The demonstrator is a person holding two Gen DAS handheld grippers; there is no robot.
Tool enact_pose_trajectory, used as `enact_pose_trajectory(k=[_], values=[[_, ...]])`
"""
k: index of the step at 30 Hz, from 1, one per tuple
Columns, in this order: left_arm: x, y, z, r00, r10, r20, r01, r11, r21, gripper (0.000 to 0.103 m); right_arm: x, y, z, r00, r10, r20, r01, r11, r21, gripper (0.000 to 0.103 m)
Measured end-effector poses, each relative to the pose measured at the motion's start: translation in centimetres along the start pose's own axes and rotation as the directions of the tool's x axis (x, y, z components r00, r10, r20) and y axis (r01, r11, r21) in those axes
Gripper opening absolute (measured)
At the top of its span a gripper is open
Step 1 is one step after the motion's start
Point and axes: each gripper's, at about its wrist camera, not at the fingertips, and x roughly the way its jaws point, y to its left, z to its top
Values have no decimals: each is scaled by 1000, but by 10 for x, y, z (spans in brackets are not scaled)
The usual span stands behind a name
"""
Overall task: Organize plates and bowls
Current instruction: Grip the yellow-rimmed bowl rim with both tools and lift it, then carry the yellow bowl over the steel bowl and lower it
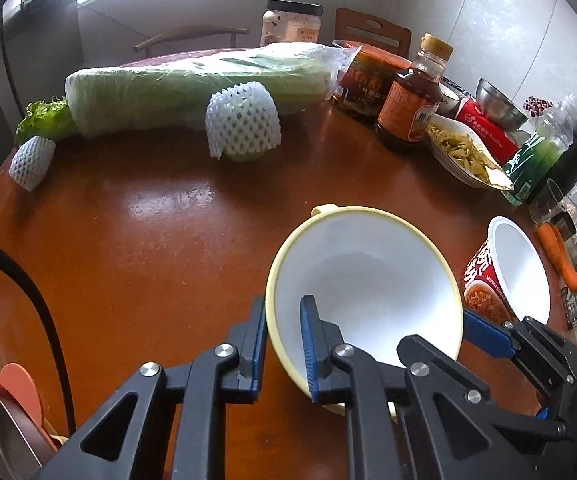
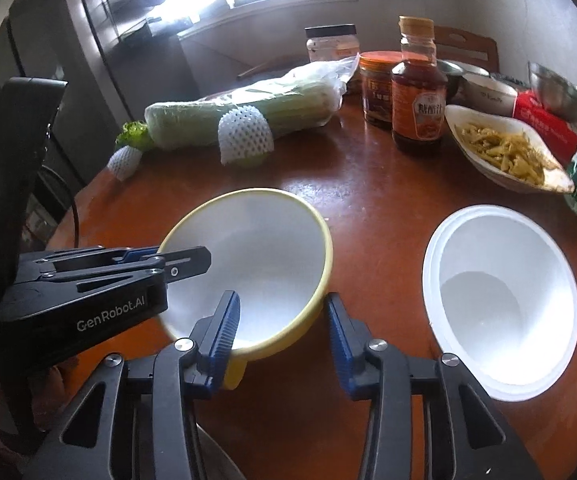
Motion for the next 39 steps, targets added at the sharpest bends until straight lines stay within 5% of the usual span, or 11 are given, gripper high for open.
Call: enact_pose_trajectory(k=[22,39], values=[[-57,7,0,991,-14,133,19,999,-36,17,-29,20,8,998,-1,69,5,998,-56,41],[-108,-5,-41,980,8,198,-5,1000,-19,17,-79,42,-23,990,22,137,-11,997,-80,41]])
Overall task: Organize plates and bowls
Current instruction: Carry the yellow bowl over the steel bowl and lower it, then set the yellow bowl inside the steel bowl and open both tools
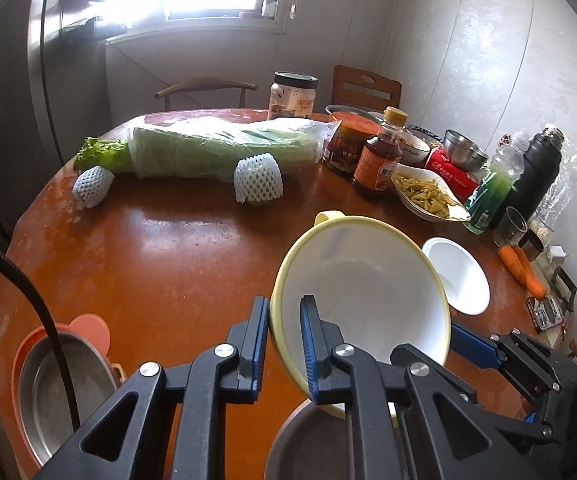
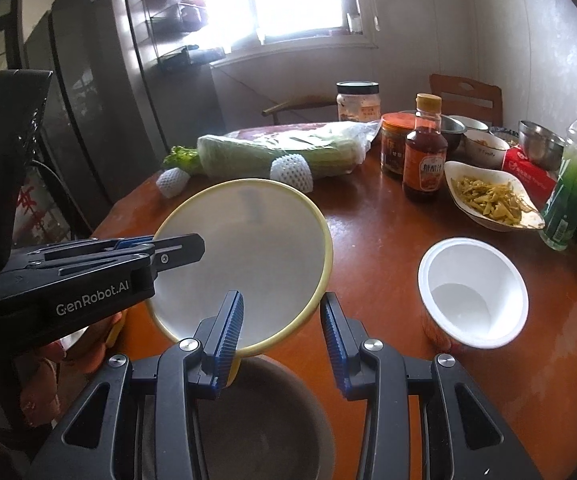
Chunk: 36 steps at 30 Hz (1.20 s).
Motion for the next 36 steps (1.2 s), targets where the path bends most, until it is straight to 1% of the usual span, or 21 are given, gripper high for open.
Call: enact_pose_trajectory(k=[9,18,24,36], values=[[-27,-11,-26,1000,3,30,-3,1000,3,17,-31,9,-22,1000,-3,30,3,1000,-24,41],[-45,-19,-47,999,7,51,-8,1000,17,17,-46,11,-44,1000,1,30,0,1000,-32,41],[-48,-22,-59,999,9,49,-10,1000,21,17,-53,12,-54,999,-1,35,3,999,-45,41],[-46,-23,-75,999,31,32,-32,999,32,17,-55,21,-74,1000,-19,15,20,997,-77,42]])
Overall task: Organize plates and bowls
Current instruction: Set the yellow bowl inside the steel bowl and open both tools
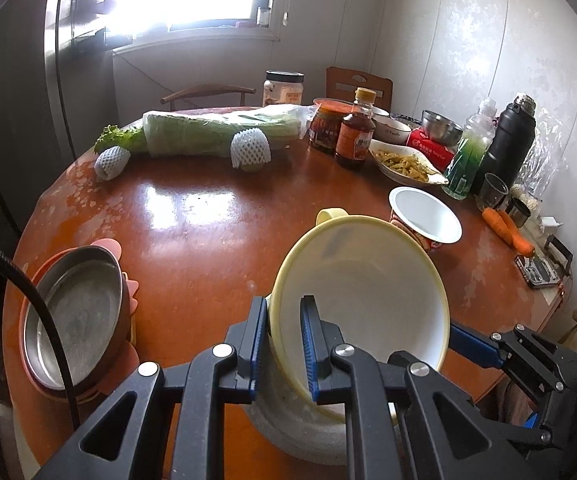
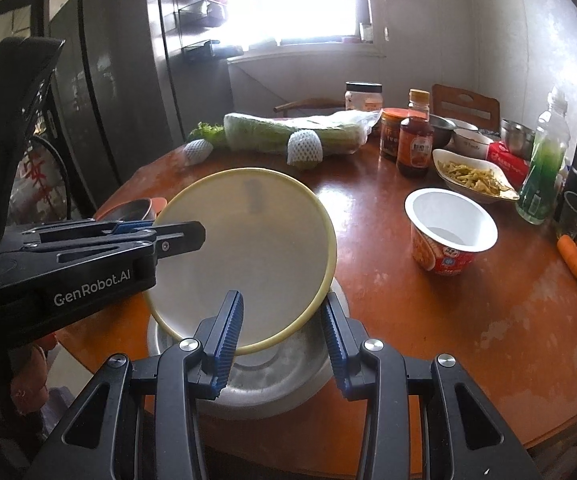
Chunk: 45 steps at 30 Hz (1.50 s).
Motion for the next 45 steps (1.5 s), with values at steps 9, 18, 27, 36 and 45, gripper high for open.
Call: enact_pose_trajectory(k=[9,18,27,36,45], values=[[7,-1,-7,1000,13,-13,-13,1000,4,17,7,4,-11,999,-19,-29,19,1000,-17,42],[13,-4,-14,1000,14,-27,-13,1000,15,17,8,4,-14,999,-28,-38,27,999,-21,42],[16,-4,-17,999,32,-25,-32,999,20,17,14,3,-16,998,-25,-52,24,999,-24,42],[18,-6,-22,999,42,-24,-41,999,29,17,17,3,-19,998,-30,-55,29,999,-19,43],[20,-4,-25,999,41,-31,-40,999,31,17,18,5,-19,998,-49,-50,47,998,-31,43]])
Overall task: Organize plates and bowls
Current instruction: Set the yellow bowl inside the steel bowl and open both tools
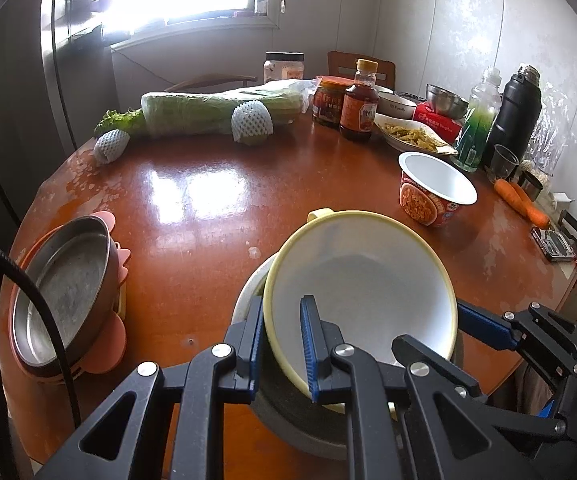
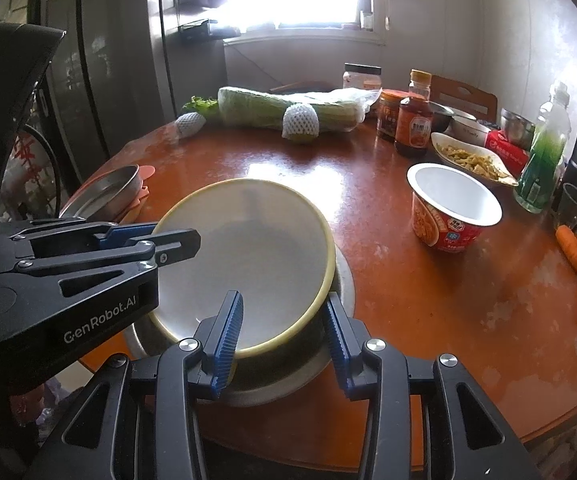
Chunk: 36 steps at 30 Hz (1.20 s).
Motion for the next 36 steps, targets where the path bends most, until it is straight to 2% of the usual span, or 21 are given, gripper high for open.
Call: enact_pose_trajectory(k=[16,27,36], values=[[1,2,-3,1000,-5,-17,5,1000,-1,17,0,4,-2,1000,-13,-5,13,1000,-17,44],[-4,1,-4,1000,-5,-8,5,1000,2,17,-3,5,0,1000,-15,4,15,1000,-16,54],[-13,2,-1,1000,-14,17,14,1000,-3,25,-11,-2,2,999,-28,25,28,1000,3,59]])
